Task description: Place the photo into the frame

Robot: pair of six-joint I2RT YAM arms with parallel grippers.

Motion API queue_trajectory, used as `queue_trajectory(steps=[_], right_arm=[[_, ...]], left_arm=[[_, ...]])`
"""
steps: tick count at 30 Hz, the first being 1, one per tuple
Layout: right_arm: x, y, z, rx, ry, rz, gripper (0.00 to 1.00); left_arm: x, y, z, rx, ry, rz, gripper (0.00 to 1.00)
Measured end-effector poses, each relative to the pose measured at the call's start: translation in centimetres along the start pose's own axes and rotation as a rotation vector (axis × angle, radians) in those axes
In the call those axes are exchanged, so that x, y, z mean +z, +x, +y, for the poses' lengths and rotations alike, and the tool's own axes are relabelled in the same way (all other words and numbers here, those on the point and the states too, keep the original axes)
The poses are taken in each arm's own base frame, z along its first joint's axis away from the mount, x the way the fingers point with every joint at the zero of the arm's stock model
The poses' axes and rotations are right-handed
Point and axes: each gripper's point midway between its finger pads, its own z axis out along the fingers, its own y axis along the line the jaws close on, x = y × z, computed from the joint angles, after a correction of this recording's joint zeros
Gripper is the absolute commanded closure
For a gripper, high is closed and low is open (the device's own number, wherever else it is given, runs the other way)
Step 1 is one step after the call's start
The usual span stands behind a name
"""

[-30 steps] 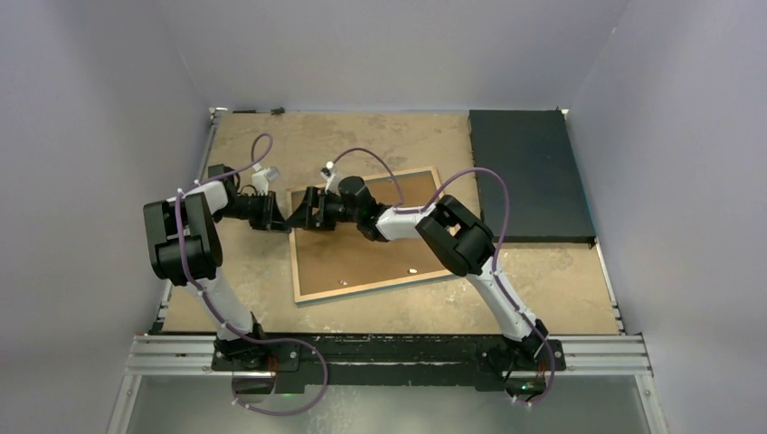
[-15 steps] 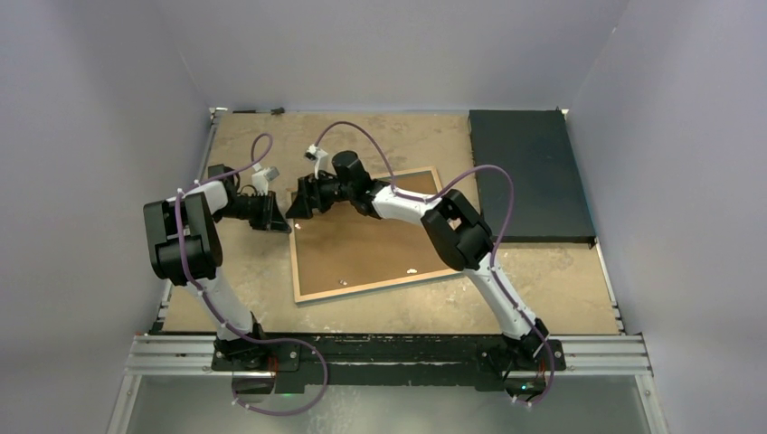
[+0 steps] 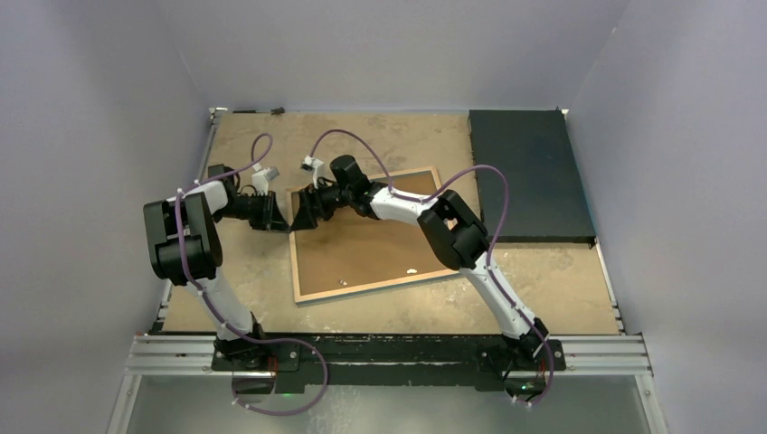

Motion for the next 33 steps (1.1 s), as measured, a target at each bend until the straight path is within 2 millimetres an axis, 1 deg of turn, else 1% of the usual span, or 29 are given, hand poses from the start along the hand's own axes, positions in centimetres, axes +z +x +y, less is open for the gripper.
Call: queue_trajectory(steps=[7, 15, 33], right_arm=[[0.4, 0.3, 0.4, -0.007, -0.044, 0.001, 0.22], [1.1, 0.9, 1.7, -0.001, -0.09, 0.007, 0.24], [1.1, 1.3, 1.8, -0.008, -0.117, 0.013, 0.31]], left_arm=[[0.0, 0.0, 0.0, -0.001, 0.0, 0.001, 0.97], [0.0, 0.0, 0.0, -0.001, -0.002, 0.002, 0.98], [-0.1, 0.0, 0.0, -0.004, -0.002, 0.005, 0.98]])
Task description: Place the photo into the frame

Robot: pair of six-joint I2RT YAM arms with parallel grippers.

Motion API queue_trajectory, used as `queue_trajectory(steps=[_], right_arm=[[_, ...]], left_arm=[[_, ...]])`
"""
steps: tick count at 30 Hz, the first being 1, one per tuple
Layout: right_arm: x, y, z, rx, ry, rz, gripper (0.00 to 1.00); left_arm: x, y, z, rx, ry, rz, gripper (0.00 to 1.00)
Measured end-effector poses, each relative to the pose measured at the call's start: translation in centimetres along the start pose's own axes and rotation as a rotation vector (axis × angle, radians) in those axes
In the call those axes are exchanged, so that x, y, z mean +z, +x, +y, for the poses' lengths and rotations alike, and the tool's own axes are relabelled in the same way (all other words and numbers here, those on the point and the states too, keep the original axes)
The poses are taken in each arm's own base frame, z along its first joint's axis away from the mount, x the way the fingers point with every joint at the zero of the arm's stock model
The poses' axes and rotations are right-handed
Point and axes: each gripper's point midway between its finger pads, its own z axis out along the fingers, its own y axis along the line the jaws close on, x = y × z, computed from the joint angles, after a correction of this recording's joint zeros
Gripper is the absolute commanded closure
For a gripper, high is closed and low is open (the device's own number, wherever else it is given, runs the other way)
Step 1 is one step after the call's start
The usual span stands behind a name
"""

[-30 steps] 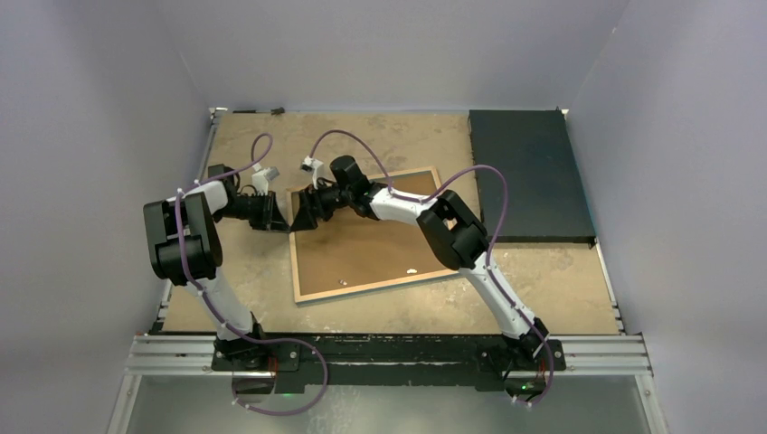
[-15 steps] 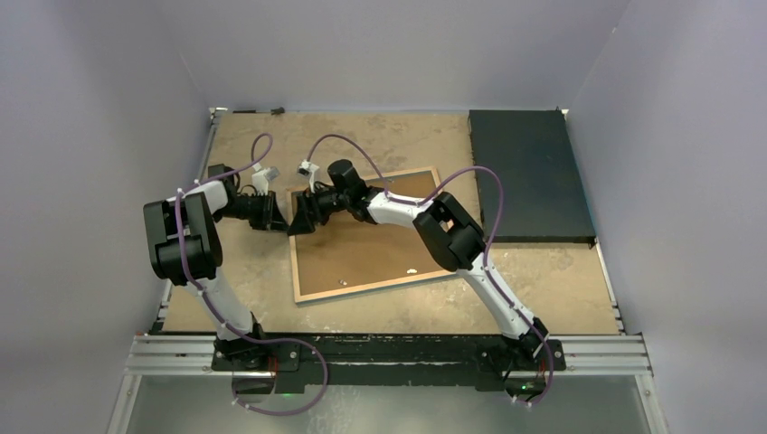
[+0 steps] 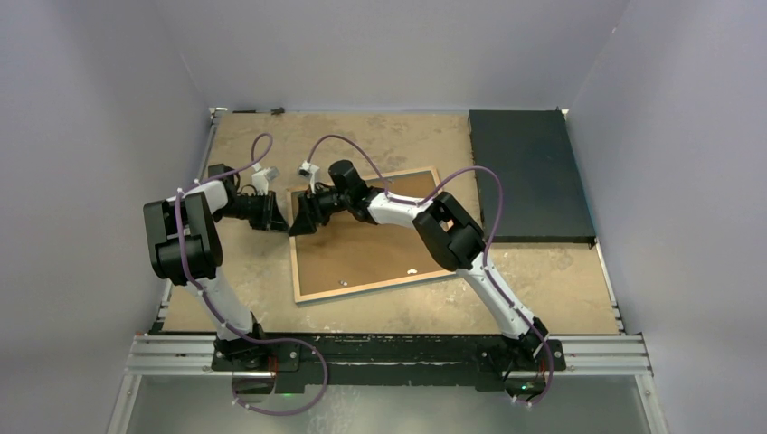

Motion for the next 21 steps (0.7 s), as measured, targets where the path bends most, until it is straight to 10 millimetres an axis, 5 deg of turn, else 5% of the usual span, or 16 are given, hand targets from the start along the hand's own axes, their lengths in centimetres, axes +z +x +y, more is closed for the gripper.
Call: queue_trajectory(steps=[21], right_arm=[[0.05, 0.24, -0.31, -0.06, -0.063, 0.037, 0.37]], left_arm=[[0.0, -0.02, 0.02, -0.021, 0.003, 0.011, 0.99]])
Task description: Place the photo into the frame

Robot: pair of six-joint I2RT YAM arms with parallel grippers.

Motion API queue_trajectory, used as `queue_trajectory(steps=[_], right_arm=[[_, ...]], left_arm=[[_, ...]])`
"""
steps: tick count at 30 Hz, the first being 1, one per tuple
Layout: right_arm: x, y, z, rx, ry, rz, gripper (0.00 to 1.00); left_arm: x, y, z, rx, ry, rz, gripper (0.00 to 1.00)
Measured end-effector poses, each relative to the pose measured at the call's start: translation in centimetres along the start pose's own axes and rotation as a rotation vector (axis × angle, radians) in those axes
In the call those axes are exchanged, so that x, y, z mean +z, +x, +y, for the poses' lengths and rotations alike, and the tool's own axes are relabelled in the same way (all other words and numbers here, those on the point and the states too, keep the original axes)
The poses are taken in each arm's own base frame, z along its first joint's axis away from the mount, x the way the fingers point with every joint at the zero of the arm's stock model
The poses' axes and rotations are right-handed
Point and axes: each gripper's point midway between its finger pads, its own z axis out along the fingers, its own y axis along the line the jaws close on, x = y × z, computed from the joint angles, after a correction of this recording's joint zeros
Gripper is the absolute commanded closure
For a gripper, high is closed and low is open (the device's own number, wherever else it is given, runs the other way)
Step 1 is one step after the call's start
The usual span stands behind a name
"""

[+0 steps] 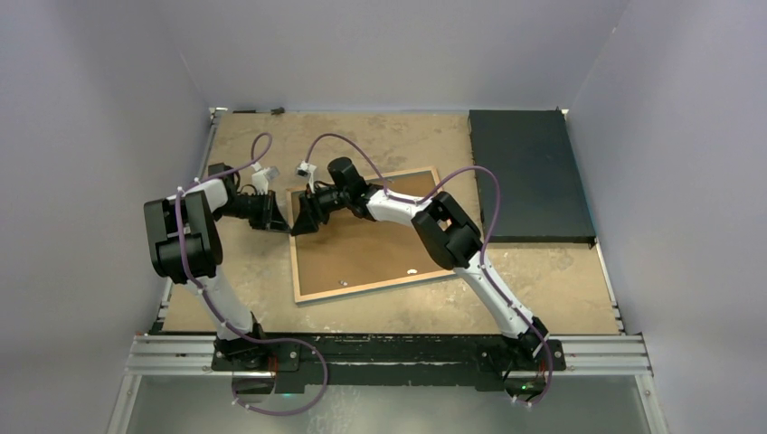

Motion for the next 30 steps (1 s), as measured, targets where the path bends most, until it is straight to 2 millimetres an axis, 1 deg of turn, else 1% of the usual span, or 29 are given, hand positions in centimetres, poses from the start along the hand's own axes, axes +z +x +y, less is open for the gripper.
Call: queue_trajectory(steps=[7, 17, 28, 30], right_arm=[[0.0, 0.1, 0.0, -0.022, -0.007, 0.007, 0.39], [0.1, 0.7, 0.8, -0.019, -0.056, 0.036, 0.41], [0.2, 0.9, 0.8, -0.044, -0.059, 0.047, 0.43], [0.3, 0.9, 0.8, -0.049, -0.064, 0.056, 0.43]], left_arm=[[0.0, 0.0, 0.0, -0.004, 0.001, 0.004, 1.0], [-0.2, 0.9, -0.4, -0.046, 0.005, 0.037, 1.0], [-0.2, 1.0, -0.4, -0.051, 0.006, 0.04, 1.0], [-0.2, 1.0, -0.4, -0.051, 0.006, 0.04, 1.0]])
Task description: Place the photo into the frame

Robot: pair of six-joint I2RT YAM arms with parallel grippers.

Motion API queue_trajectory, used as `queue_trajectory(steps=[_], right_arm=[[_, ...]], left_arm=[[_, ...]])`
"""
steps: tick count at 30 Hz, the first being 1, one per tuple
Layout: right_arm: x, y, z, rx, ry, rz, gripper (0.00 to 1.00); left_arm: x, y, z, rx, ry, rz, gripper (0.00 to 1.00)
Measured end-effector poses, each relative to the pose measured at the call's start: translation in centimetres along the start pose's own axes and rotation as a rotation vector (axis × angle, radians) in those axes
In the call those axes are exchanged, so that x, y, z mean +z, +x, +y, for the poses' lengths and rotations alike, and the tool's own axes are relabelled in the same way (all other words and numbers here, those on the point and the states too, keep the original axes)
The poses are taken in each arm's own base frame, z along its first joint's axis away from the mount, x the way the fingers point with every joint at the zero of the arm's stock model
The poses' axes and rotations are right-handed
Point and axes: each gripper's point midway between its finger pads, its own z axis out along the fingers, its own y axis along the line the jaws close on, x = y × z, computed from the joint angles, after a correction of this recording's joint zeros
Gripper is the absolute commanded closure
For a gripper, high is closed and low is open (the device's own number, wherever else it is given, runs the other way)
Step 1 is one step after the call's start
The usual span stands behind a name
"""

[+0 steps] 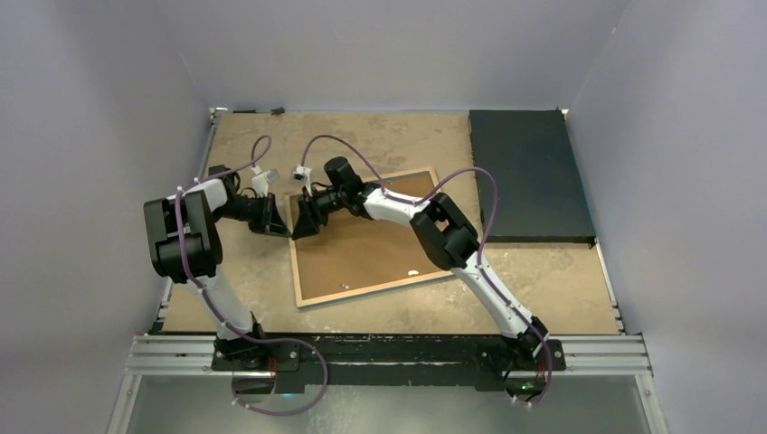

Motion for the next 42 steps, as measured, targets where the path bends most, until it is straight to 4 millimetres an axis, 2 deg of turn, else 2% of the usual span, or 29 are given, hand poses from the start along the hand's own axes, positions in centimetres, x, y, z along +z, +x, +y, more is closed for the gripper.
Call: queue_trajectory(steps=[2, 5, 9, 13, 17, 19, 22, 27, 29, 31, 33, 37, 42], right_arm=[[0.1, 0.0, 0.1, -0.002, -0.007, 0.006, 0.31], [-0.1, -0.1, 0.4, 0.004, -0.008, 0.009, 0.2], [-0.2, -0.4, 1.4, 0.013, 0.078, -0.018, 0.11], [-1.7, -0.4, 3.3, 0.066, 0.127, -0.032, 0.1], [-4.4, -0.5, 5.6, 0.081, 0.178, -0.052, 0.08], [-6.0, 0.2, 6.7, 0.091, 0.206, -0.056, 0.09], [-8.2, 2.5, 7.9, 0.127, 0.241, -0.041, 0.09], [-10.3, 7.8, 8.8, 0.219, 0.282, 0.014, 0.09], [-10.4, 9.3, 8.6, 0.256, 0.294, 0.034, 0.11], [-10.2, 9.3, 8.5, 0.26, 0.287, 0.027, 0.11], [-10.1, 9.0, 8.5, 0.259, 0.279, 0.015, 0.12], [-9.4, 8.4, 8.0, 0.257, 0.261, -0.001, 0.13], [-8.5, 7.5, 7.2, 0.244, 0.247, -0.014, 0.14]], left_arm=[[0.0, 0.0, 0.0, -0.002, 0.0, 0.001, 1.0], [-0.1, 0.0, 0.0, -0.005, -0.001, 0.001, 1.0], [-0.1, -0.1, 0.1, -0.012, -0.007, 0.007, 1.0], [-0.1, -0.5, 0.2, -0.023, -0.013, 0.004, 1.0], [0.1, -1.5, 0.5, -0.028, -0.023, -0.007, 1.0], [0.3, -2.3, 0.7, -0.028, -0.031, -0.014, 1.0], [0.7, -4.0, 1.1, -0.019, -0.047, -0.034, 0.99], [1.2, -7.1, 1.9, -0.003, -0.084, -0.079, 0.86], [1.1, -8.1, 2.2, 0.015, -0.106, -0.094, 0.68], [0.8, -8.6, 2.6, 0.032, -0.133, -0.1, 0.57], [0.5, -8.3, 2.5, 0.046, -0.141, -0.091, 0.53], [-1.0, -5.6, 0.9, 0.097, -0.15, -0.039, 0.53], [-1.8, -1.5, -0.7, 0.137, -0.136, 0.034, 0.62]])
